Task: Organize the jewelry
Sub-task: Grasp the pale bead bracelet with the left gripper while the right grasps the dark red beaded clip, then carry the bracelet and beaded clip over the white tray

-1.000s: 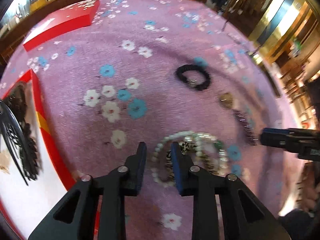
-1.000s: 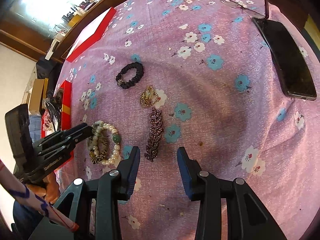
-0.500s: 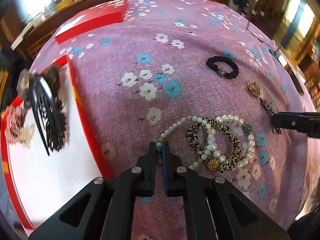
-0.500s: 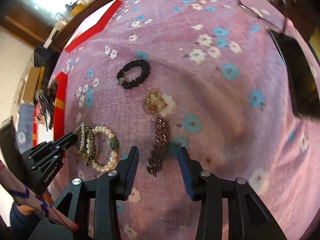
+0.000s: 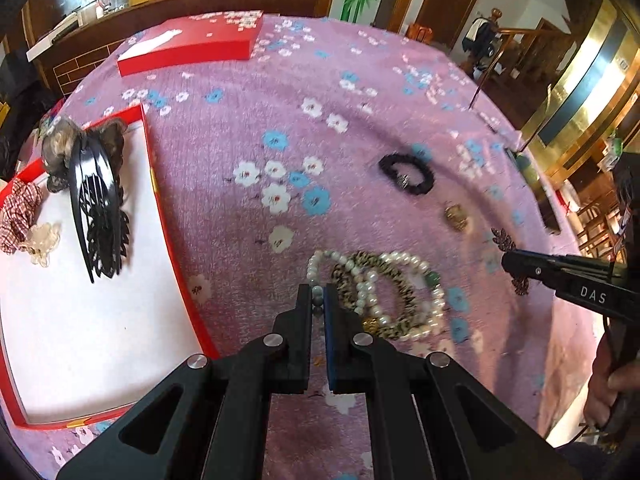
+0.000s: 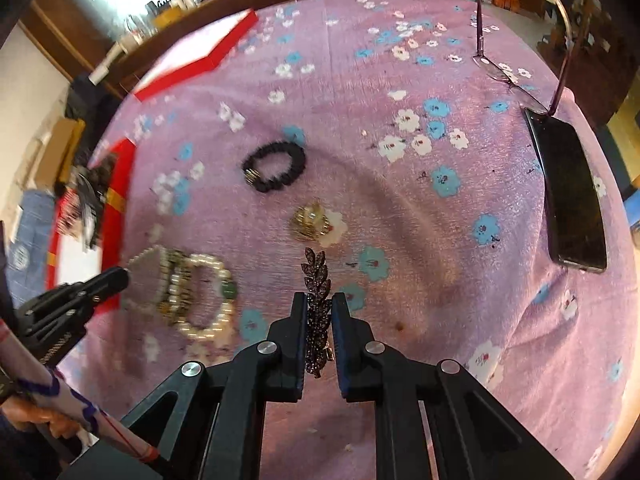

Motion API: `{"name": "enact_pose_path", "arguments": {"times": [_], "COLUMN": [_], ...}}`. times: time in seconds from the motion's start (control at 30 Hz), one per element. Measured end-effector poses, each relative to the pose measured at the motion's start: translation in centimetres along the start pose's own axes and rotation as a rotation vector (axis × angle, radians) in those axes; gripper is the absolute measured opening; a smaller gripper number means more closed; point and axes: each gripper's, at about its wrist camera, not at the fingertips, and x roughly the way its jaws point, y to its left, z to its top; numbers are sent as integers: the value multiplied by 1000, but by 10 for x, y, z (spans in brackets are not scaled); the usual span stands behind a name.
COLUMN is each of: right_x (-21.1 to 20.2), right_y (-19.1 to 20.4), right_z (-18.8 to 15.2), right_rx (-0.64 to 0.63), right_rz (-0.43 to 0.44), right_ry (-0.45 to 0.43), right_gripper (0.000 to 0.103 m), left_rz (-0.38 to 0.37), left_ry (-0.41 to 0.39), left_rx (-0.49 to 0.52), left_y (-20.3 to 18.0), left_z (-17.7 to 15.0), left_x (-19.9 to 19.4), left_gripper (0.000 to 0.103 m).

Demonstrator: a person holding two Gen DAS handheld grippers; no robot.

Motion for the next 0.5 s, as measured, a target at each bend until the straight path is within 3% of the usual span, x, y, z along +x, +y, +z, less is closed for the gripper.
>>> {"name": "enact_pose_path", "arguments": {"times": [0.23, 0.5], "right_x": [-31, -32], "right_y": [7, 31], "right_z": [-1, -3], "right_rx": [16, -17], "right_rz": [111, 138], "right_ry": [-74, -65], "right_gripper": [13, 13], "left_rz": [-60, -61], "left_ry": [-60, -107], "left_rx": [3, -6], "left_y": [-8, -5], "left_z": [9, 11], "left_x": [-34, -60], "left_gripper": [5, 5]}}
